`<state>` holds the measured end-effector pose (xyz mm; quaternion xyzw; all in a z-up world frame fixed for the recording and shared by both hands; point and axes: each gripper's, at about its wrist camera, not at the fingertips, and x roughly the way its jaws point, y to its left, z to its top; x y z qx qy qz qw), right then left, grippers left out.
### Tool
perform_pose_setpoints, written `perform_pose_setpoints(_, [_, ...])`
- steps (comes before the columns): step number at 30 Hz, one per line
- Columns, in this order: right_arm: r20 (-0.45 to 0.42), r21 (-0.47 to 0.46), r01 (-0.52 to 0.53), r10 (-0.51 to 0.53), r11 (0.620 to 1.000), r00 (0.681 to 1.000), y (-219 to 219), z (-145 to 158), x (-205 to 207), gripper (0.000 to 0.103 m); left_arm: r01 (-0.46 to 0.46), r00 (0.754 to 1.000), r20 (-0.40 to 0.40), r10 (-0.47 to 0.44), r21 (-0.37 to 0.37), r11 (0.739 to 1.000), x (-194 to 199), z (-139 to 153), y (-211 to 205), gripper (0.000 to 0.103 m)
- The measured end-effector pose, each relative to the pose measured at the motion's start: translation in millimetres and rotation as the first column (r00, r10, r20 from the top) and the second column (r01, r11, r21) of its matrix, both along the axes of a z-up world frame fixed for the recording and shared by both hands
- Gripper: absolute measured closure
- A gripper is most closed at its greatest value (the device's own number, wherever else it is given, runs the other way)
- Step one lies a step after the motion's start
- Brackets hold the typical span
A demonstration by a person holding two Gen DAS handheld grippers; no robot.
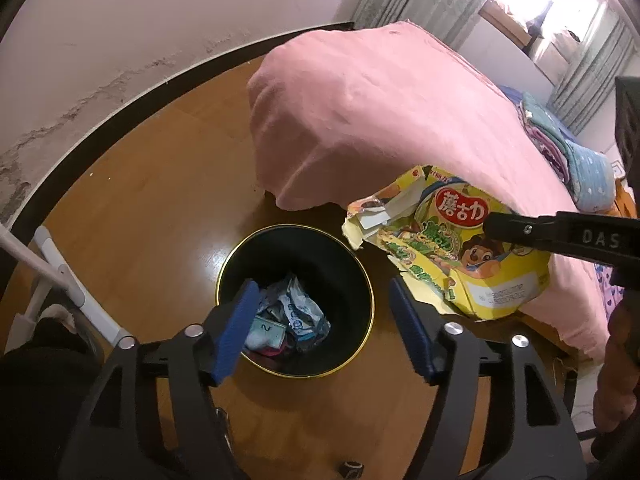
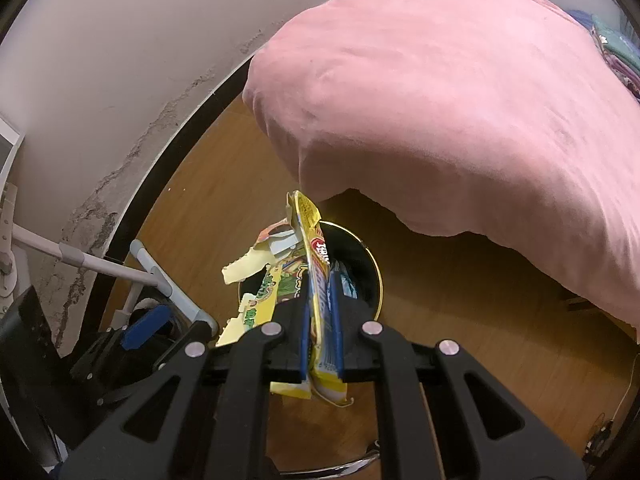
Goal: Collect trash
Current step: 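Carry the white wrapper and yellow snack bag to the bin and release both, then grasp the white tissue with left tool while right tool grasps the white tube packet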
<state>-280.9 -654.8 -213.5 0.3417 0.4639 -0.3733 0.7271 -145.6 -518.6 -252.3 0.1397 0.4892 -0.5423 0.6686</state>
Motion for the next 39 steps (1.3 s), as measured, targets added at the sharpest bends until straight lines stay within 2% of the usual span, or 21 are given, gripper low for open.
perform_pose_setpoints(10, [0.0, 0.008, 0.012, -0.012, 1.0, 1.0, -4, -4, 3, 0.094, -0.055, 0.998, -0.032, 0.053, -0.054, 0.997, 10, 13, 19, 0.026])
perform_pose_setpoints(12, [-0.026, 0.01, 0.027, -0.027, 1.0, 0.999, -5, -7, 4, 0.091, -0.065, 0.997, -0.038, 0.062, -0.063, 0.996, 13, 16, 23, 0.025])
perform_pose_setpoints(13, [-0.039, 0.014, 0.038, -0.037, 0.999, 0.999, -7, -9, 3, 0.081, -0.067, 0.997, -0.038, 0.065, -0.066, 0.996, 13, 17, 23, 0.024])
perform_pose_setpoints(14, [-0.04, 0.015, 0.043, -0.042, 0.999, 0.998, -8, -10, 4, 0.055, -0.07, 0.997, -0.035, 0.067, -0.072, 0.995, 13, 19, 24, 0.024])
perform_pose_setpoints(15, [-0.041, 0.009, 0.05, -0.049, 0.999, 0.998, -8, -10, 3, 0.042, -0.069, 0.997, -0.034, 0.066, -0.075, 0.995, 13, 19, 26, 0.023])
perform_pose_setpoints(16, [-0.038, -0.013, 0.055, -0.055, 0.998, 0.998, -8, -7, 2, 0.033, -0.07, 0.997, -0.033, 0.068, -0.082, 0.994, 13, 21, 27, 0.023])
perform_pose_setpoints(22, [-0.028, -0.048, 0.038, -0.039, 0.998, 0.999, -5, 4, 10, 0.033, -0.069, 0.997, -0.026, 0.066, -0.114, 0.991, 10, 37, 39, 0.021])
perform_pose_setpoints(27, [0.018, -0.136, -0.001, 0.004, 0.991, 1.0, 6, 36, 26, 0.03, -0.052, 0.992, 0.111, 0.068, -0.141, 0.989, 5, 79, 69, 0.012])
perform_pose_setpoints(32, [0.091, -0.258, -0.091, 0.118, 0.962, 0.989, 38, 88, 57, 0.023, -0.121, 0.966, 0.213, 0.148, -0.135, 0.983, 21, 129, 116, 0.011])
perform_pose_setpoints(34, [0.13, -0.286, -0.154, 0.197, 0.946, 0.972, 60, 109, 76, 0.022, -0.172, 0.942, 0.267, 0.202, -0.13, 0.976, 33, 155, 147, 0.011])
perform_pose_setpoints(36, [0.165, -0.309, -0.218, 0.278, 0.926, 0.946, 83, 127, 94, 0.022, -0.226, 0.916, 0.313, 0.253, -0.121, 0.967, 45, 179, 175, 0.011])
perform_pose_setpoints(39, [0.231, -0.337, -0.367, 0.454, 0.867, 0.86, 137, 158, 135, 0.02, -0.322, 0.87, 0.357, 0.339, -0.108, 0.941, 69, 214, 227, 0.01])
